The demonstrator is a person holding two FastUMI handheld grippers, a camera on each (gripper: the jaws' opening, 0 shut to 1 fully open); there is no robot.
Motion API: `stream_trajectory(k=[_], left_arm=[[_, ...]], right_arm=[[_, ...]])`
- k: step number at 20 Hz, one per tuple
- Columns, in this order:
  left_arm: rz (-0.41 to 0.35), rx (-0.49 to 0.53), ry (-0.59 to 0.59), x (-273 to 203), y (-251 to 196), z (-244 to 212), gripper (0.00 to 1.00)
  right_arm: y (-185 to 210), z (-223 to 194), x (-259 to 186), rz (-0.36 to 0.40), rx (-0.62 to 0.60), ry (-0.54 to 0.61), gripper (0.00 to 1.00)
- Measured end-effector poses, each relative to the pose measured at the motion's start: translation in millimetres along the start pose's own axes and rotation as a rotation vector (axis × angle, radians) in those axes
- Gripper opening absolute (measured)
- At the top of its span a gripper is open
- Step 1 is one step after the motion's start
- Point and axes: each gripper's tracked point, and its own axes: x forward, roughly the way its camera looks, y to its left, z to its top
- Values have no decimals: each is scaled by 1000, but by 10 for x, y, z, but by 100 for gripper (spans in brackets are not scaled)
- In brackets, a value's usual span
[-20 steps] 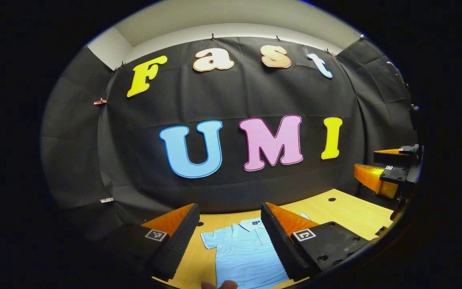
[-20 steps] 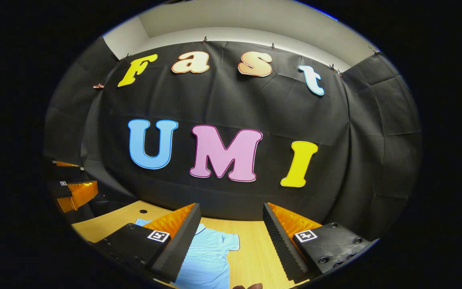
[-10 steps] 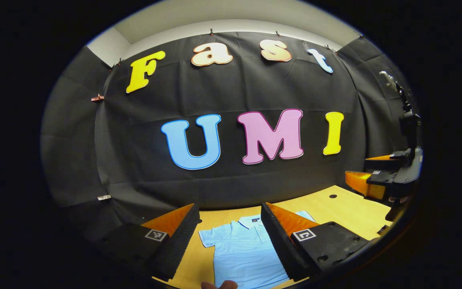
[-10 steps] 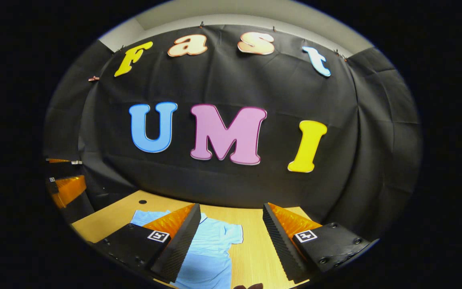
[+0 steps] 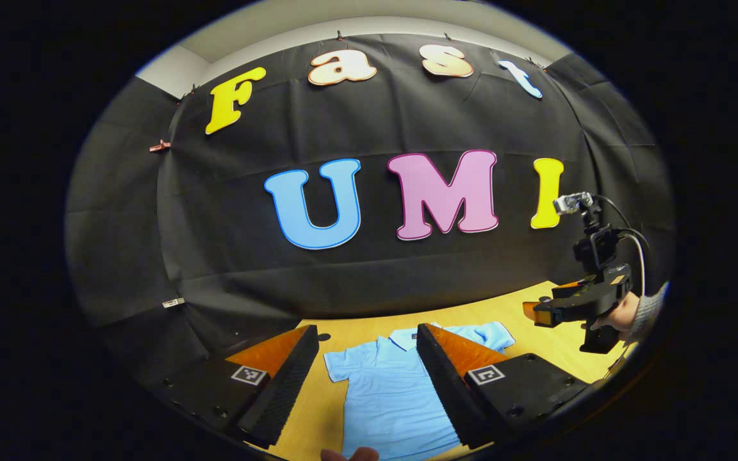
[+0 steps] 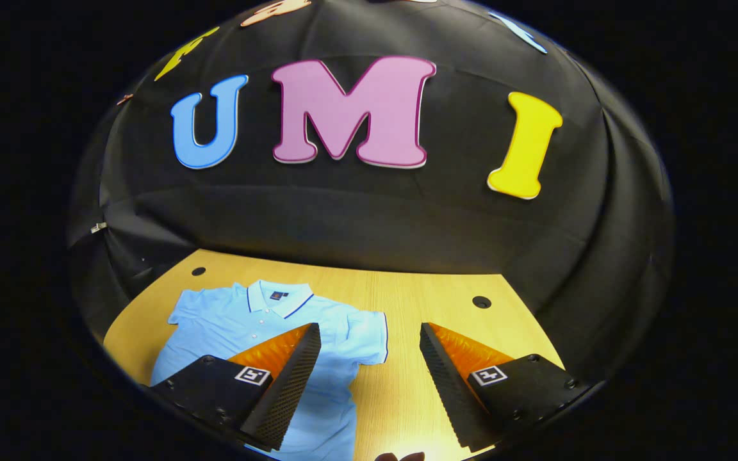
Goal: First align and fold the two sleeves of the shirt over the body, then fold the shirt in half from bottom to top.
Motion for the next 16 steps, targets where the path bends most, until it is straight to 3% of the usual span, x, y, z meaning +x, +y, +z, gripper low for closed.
stream_trajectory(k=[3, 8, 16], left_arm=[[39, 7, 33, 2, 11, -90, 98], [93, 12, 86, -2, -1, -241, 98], [143, 13, 165, -100, -36, -495, 98]], right_arm=[[-61, -28, 706, 9, 43, -13, 97], [-153, -259, 1544, 4, 100, 63, 97], [-229, -531, 2347, -22, 87, 155, 98]])
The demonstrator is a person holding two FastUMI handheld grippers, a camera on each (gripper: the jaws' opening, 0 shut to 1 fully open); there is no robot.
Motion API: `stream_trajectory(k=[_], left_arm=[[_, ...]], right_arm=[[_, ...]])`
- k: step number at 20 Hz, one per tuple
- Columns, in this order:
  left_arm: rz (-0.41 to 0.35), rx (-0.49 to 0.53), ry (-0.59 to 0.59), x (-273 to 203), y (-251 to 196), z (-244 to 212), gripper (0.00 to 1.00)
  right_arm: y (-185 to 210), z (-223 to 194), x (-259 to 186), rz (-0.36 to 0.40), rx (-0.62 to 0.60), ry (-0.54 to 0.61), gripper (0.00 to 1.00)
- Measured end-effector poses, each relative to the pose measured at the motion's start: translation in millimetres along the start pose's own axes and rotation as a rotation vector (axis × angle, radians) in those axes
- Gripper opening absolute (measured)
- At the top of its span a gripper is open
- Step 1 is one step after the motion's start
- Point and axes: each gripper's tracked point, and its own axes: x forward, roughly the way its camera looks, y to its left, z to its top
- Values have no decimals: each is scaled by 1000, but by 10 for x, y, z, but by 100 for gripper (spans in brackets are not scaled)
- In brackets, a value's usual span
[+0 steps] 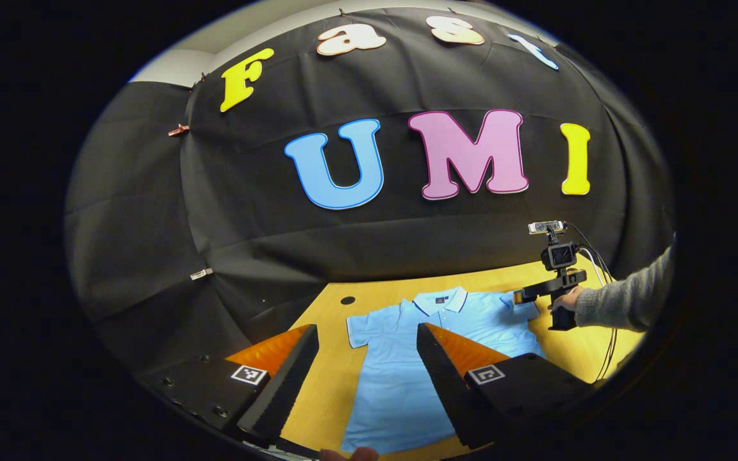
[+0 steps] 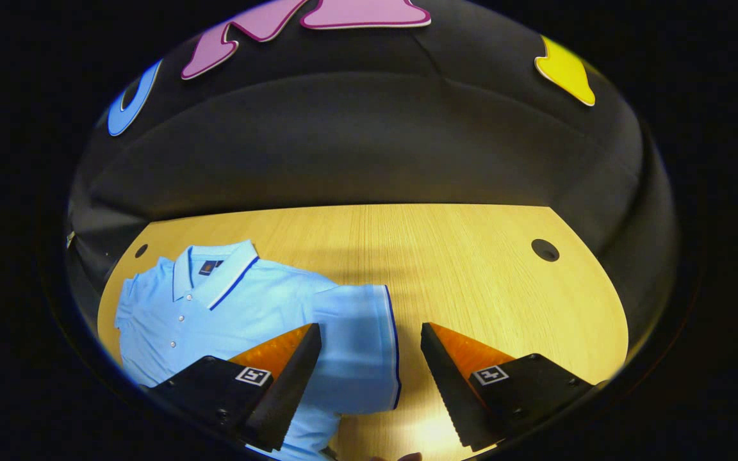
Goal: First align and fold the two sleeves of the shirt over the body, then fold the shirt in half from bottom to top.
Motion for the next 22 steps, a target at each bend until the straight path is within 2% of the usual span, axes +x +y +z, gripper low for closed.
stream_trajectory(k=[6, 8, 9, 10, 13, 14, 15, 18, 19, 22], left_arm=[[24, -5, 18, -52, 71, -66, 98], [26, -5, 23, -43, 74, -96, 98], [26, -7, 24, -48, 81, -107, 98], [24, -9, 25, -46, 74, -103, 98], [22, -12, 28, -42, 90, -137, 98], [22, -12, 29, -37, 99, -143, 98], [22, -13, 31, -44, 116, -165, 98], [21, -17, 36, -61, 171, -185, 98], [20, -19, 36, -59, 190, -191, 98], [18, -22, 34, -45, 254, -207, 98]], right_arm=[[-50, -108, 215, -17, 4, 51, 96], [-20, -94, 203, -15, 6, 50, 87], [-6, -104, 210, -18, 9, 52, 77], [9, -100, 218, -15, 10, 54, 73], [15, -91, 197, -20, 25, 60, 46], [34, -89, 201, -18, 29, 61, 25], [57, -90, 189, -16, 33, 63, 14], [65, -62, 164, -21, 26, 70, 12], [70, -85, 182, -26, 24, 74, 5], [98, -18, 116, -26, 14, 58, 5]])
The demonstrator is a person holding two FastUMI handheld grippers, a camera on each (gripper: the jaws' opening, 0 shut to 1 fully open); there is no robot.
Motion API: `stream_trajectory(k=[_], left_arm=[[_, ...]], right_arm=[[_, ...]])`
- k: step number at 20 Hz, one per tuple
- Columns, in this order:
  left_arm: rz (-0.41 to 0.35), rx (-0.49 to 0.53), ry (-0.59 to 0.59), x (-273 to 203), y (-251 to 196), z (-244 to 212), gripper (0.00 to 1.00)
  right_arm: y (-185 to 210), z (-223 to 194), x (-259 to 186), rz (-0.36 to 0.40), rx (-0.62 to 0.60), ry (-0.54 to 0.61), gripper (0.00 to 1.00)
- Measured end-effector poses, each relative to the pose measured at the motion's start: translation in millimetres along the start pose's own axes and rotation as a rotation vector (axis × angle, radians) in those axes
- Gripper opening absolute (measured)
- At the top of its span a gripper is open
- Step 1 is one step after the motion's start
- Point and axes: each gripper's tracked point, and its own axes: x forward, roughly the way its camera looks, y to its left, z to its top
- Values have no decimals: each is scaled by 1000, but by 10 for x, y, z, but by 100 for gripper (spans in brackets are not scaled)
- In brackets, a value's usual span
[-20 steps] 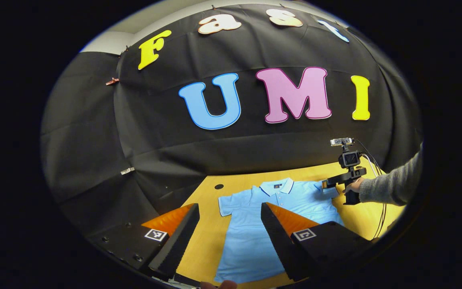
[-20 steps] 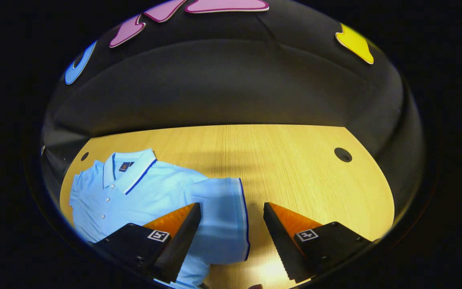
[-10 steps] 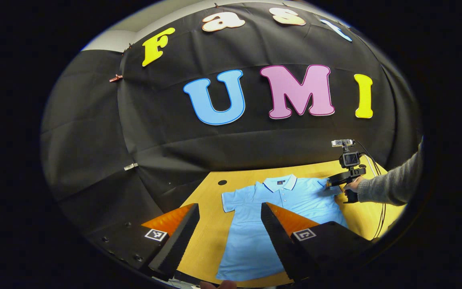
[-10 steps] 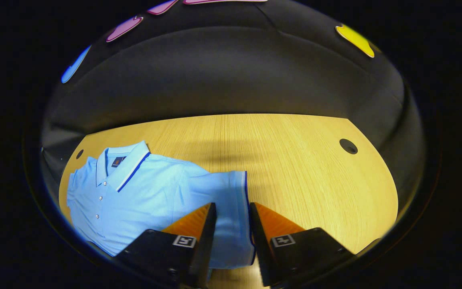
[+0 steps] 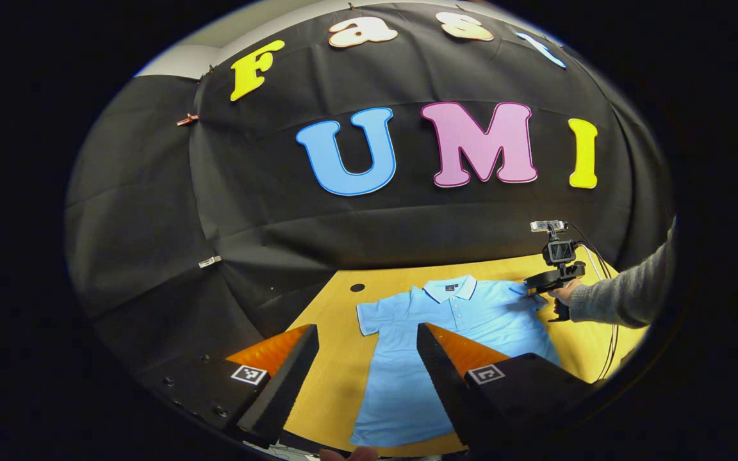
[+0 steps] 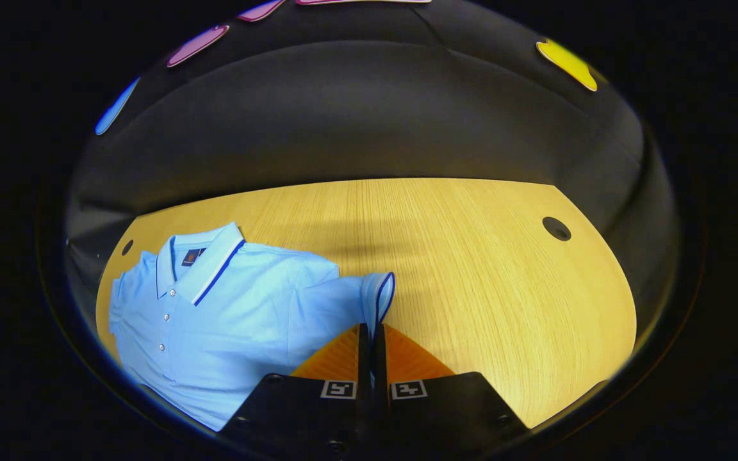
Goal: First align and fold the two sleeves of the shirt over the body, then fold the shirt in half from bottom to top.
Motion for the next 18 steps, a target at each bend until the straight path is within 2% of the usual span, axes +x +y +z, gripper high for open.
stream_trajectory(k=[4, 8, 13, 18], left_arm=[[-9, -6, 2, -15, 96, -41, 98], [-16, -20, 1, -35, 228, -97, 98], [-10, -51, 2, -154, 453, -184, 98], [15, -58, 16, -280, 658, -318, 98]], right_arm=[[174, 287, -189, 24, 18, -75, 5], [505, 396, -405, 68, 7, -111, 5], [1282, 357, -645, 168, -52, -131, 5], [1997, 71, -738, 252, -122, -95, 5]])
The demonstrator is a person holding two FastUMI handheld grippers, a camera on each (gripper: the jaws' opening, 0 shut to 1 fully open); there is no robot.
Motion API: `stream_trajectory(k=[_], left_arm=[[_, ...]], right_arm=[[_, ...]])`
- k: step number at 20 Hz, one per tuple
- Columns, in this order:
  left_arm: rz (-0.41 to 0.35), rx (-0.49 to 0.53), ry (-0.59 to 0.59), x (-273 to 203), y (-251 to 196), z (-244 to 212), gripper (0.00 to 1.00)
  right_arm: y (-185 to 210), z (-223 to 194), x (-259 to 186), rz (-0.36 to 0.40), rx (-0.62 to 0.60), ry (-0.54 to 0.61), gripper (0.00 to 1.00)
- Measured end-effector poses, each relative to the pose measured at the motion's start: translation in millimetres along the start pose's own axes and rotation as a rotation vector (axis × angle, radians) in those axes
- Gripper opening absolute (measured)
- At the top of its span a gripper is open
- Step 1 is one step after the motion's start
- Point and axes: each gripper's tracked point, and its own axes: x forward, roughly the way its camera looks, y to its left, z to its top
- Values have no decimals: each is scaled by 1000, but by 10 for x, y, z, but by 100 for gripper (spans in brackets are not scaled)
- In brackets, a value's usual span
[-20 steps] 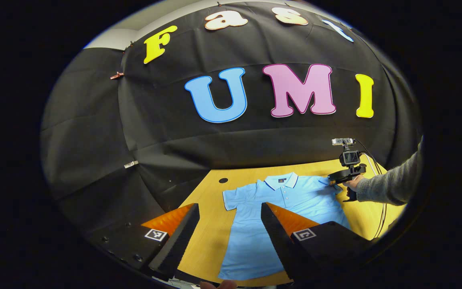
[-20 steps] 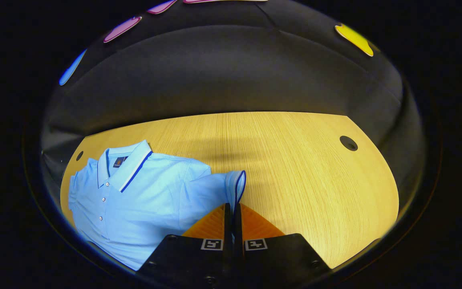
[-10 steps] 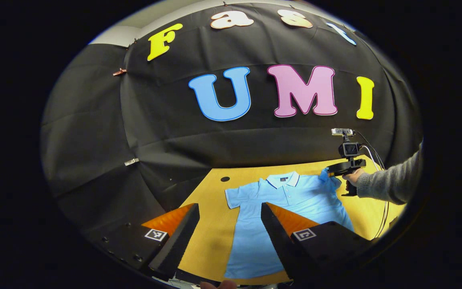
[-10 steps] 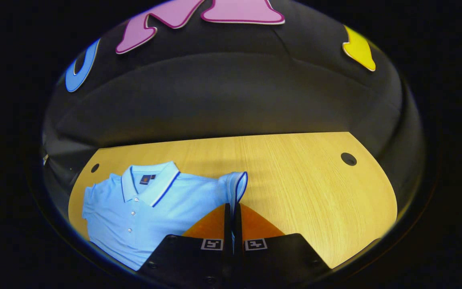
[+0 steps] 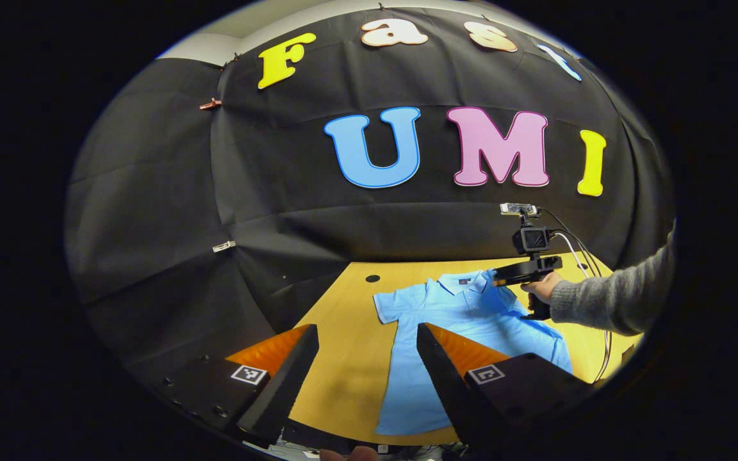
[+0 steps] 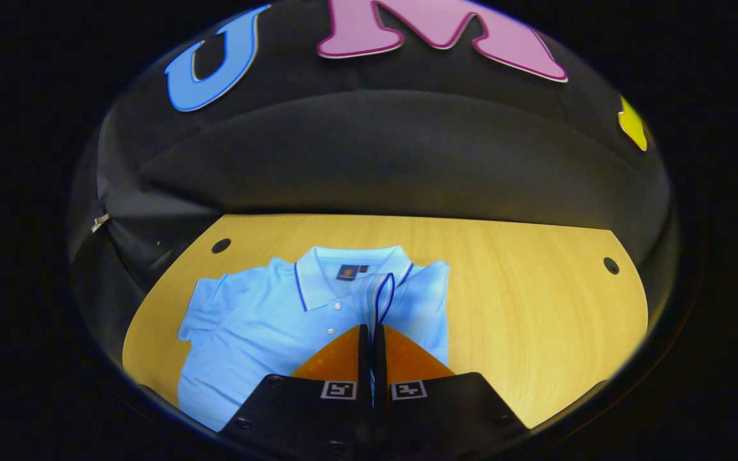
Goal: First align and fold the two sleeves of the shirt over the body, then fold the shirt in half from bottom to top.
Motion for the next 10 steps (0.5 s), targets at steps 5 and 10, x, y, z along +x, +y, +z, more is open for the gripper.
stream_trajectory(k=[5, 10], left_arm=[[34, -6, 17, -117, 195, -87, 98], [58, -11, 36, -191, 324, -188, 98]], right_arm=[[507, -321, 147, 49, -64, 61, 5], [677, -584, 240, 48, -115, 115, 5]])
